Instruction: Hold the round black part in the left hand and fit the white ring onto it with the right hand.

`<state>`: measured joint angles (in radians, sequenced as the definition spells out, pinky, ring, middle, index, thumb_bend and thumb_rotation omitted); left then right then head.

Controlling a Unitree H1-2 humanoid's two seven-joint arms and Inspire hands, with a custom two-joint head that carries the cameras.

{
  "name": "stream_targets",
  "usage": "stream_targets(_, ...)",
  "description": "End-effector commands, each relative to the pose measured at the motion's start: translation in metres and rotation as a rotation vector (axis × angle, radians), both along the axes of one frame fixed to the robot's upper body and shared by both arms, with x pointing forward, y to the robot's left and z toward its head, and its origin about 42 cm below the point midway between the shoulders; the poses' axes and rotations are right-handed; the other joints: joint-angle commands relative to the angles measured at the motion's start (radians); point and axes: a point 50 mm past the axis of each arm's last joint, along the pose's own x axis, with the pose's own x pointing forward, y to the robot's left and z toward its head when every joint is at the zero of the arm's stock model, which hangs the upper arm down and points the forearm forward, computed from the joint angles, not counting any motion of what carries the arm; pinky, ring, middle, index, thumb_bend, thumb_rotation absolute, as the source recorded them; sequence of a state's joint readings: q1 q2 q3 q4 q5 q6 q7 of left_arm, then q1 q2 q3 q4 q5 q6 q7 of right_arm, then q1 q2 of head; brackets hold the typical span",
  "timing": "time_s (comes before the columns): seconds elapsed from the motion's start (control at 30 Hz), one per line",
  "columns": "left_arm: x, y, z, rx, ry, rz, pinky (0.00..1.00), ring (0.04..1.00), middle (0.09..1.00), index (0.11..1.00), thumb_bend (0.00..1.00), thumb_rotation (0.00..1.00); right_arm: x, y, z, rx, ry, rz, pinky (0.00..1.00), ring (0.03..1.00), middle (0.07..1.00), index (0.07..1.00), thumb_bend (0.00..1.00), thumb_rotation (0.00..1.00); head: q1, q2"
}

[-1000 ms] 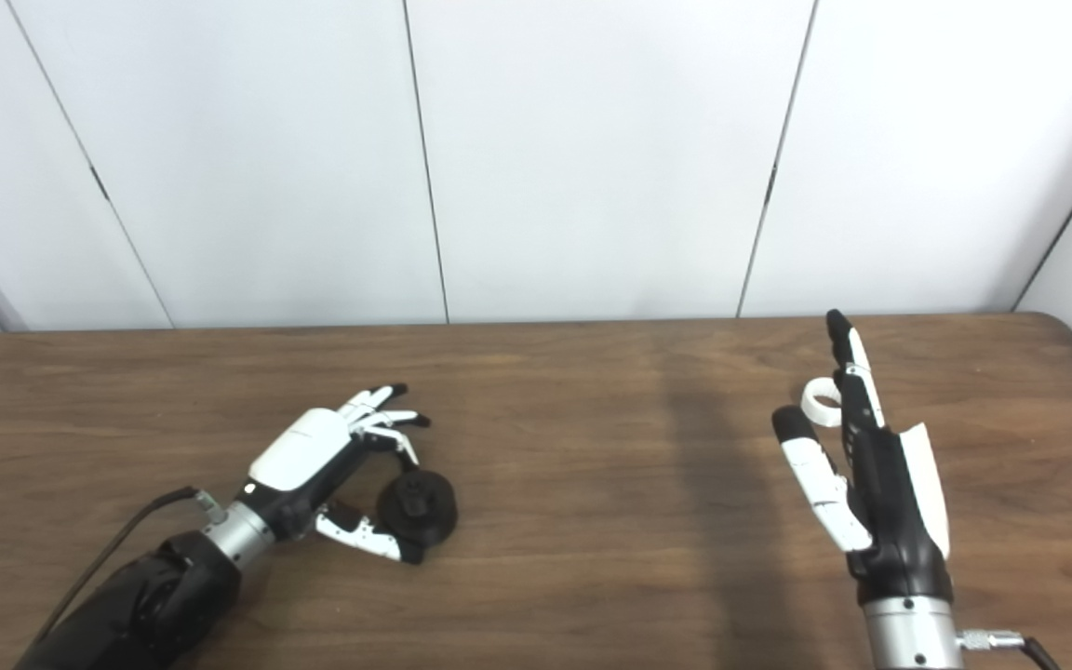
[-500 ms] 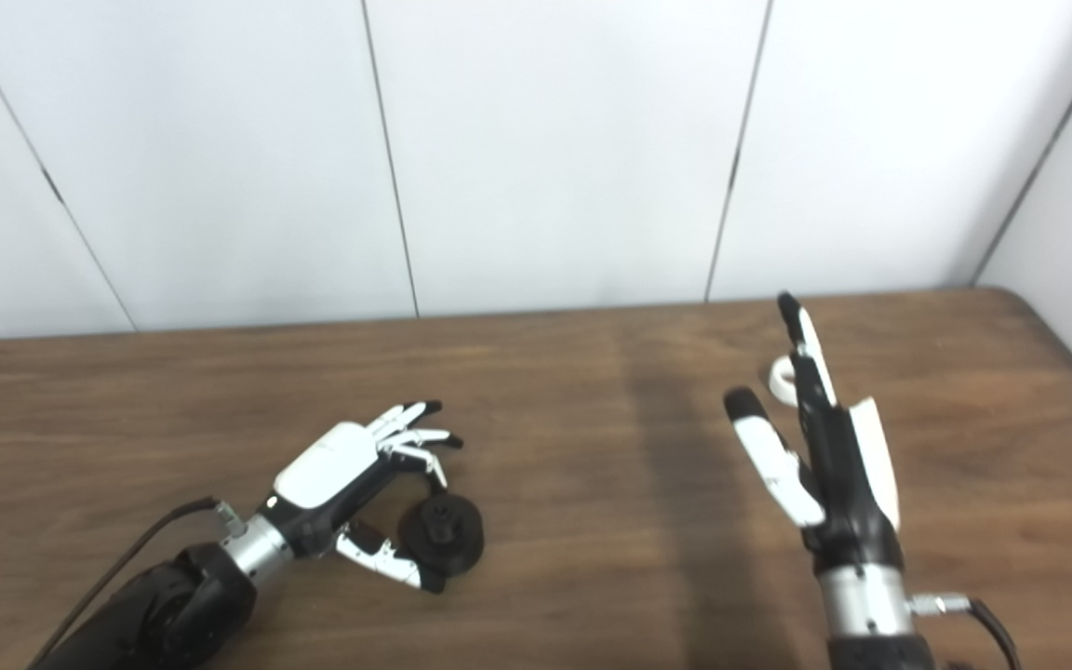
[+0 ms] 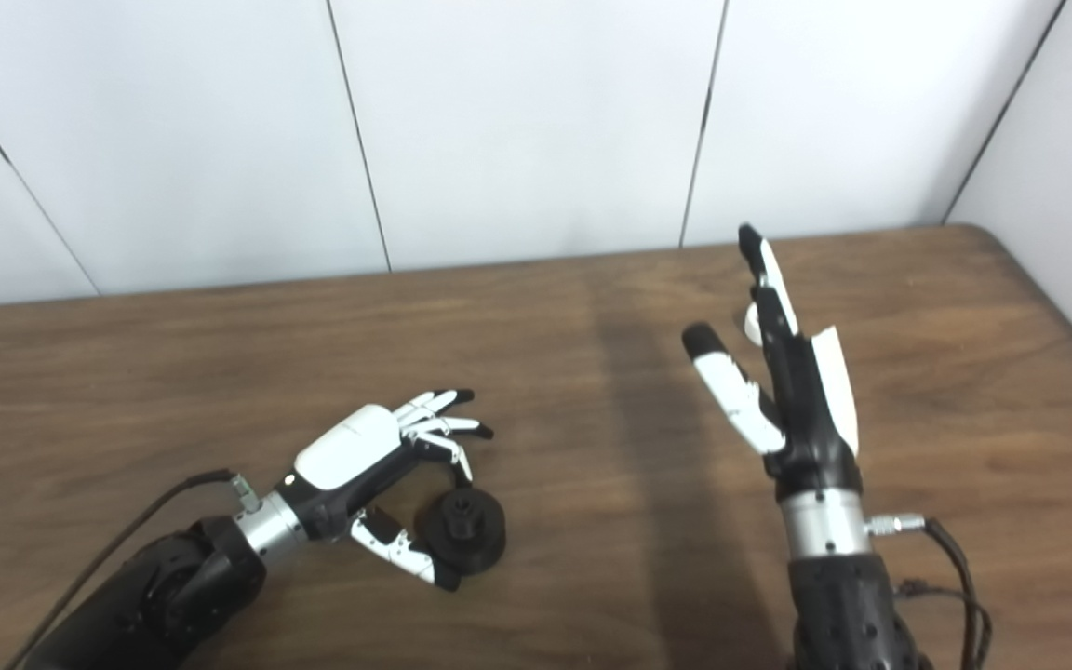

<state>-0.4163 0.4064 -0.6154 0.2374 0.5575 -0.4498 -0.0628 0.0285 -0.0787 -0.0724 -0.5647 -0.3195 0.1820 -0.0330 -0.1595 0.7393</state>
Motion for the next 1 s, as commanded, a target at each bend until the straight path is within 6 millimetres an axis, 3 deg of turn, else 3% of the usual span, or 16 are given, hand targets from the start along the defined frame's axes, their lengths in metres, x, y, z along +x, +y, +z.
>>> stream_targets(0.0, -0.003, 0.002, 0.002, 0.029, -0.009, -0.035, 1.0, 1.0, 0.856, 0.479, 0.52, 0.06, -0.001, 0.001, 0.016, -0.003, -0.077, 0.015, 1.0, 1.0, 0.979, 0.971, 0.54, 0.89, -0.002, 0.002)
stream_targets(0.33, 0.004, 0.011, -0.002, 0.063, -0.004, -0.014, 1.0, 1.0, 0.854, 0.479, 0.52, 0.06, -0.003, -0.003, 0.033, -0.041, -0.089, 0.023, 0.99, 1.0, 0.993, 0.985, 0.52, 0.89, -0.044, 0.015)
stream_targets(0.5, 0.01, 0.015, -0.003, 0.066, -0.006, 0.005, 1.0, 1.0, 0.852, 0.479, 0.52, 0.06, -0.008, -0.011, 0.048, -0.168, -0.1, -0.007, 0.9, 0.979, 0.989, 0.982, 0.49, 0.84, -0.06, 0.013)
stream_targets(0.73, 0.015, 0.019, -0.008, 0.063, -0.016, 0.031, 1.0, 1.0, 0.851, 0.479, 0.52, 0.06, -0.014, -0.028, 0.076, -0.28, -0.057, -0.058, 0.87, 0.954, 0.946, 0.93, 0.56, 0.61, -0.075, -0.009)
stream_targets(0.87, 0.017, 0.02, -0.011, 0.063, -0.018, 0.036, 1.0, 1.0, 0.853, 0.479, 0.52, 0.06, -0.001, -0.058, 0.09, -0.368, -0.058, -0.119, 0.82, 0.918, 0.923, 0.882, 0.61, 0.48, -0.081, -0.016)
stream_targets(0.97, 0.016, 0.021, -0.012, 0.061, -0.015, 0.036, 1.0, 1.0, 0.855, 0.479, 0.52, 0.06, 0.012, -0.081, 0.102, -0.422, -0.07, -0.184, 0.72, 0.852, 0.878, 0.86, 0.66, 0.41, -0.093, -0.023)
